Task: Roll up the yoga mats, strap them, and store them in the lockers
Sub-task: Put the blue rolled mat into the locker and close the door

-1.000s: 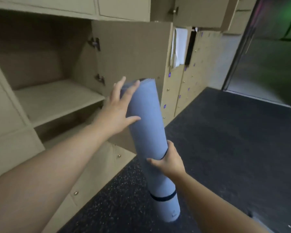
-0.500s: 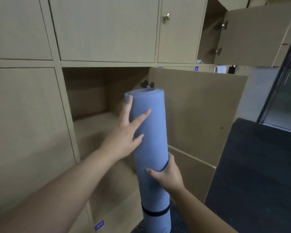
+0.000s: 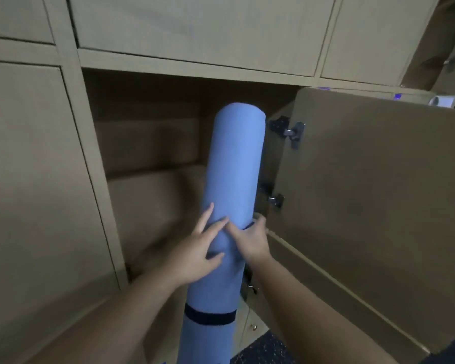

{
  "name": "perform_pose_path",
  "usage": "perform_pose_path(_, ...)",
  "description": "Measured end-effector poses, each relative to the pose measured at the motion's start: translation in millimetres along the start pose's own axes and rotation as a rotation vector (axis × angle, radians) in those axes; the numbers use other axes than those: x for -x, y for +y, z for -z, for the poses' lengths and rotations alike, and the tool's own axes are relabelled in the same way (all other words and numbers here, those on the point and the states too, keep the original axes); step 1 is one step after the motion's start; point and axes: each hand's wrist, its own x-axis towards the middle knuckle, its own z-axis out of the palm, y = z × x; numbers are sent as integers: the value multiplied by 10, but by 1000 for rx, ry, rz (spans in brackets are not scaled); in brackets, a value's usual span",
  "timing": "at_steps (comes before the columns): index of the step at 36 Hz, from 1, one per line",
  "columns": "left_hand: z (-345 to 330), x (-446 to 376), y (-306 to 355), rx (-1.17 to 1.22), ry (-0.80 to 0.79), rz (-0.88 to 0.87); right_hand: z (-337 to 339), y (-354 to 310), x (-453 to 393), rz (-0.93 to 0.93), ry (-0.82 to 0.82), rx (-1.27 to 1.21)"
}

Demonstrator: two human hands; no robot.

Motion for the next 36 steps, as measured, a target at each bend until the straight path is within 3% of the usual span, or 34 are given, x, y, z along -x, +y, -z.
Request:
perform_pose_path(9, 77, -967, -348, 79, 175, 181, -145, -291, -937, 161, -231, 17)
perform_pose_path(13, -39, -1110, -380, 21, 93, 293, -275, -279, -1128, 206, -404, 176)
perform_pose_path(17, -80, -1062, -364, 12, 115, 382, -332, -257, -1215, 271, -494, 297)
perform_pose_path(29, -175, -342, -87, 17, 86, 494, -95, -78, -764, 256, -515, 292)
perform_pose_path(32, -303, -127, 25, 124, 119, 503, 55, -9, -523, 261, -511, 304)
perform_pose_path(36, -455, 128, 180, 487, 145, 564, 244, 83, -214, 238, -511, 318)
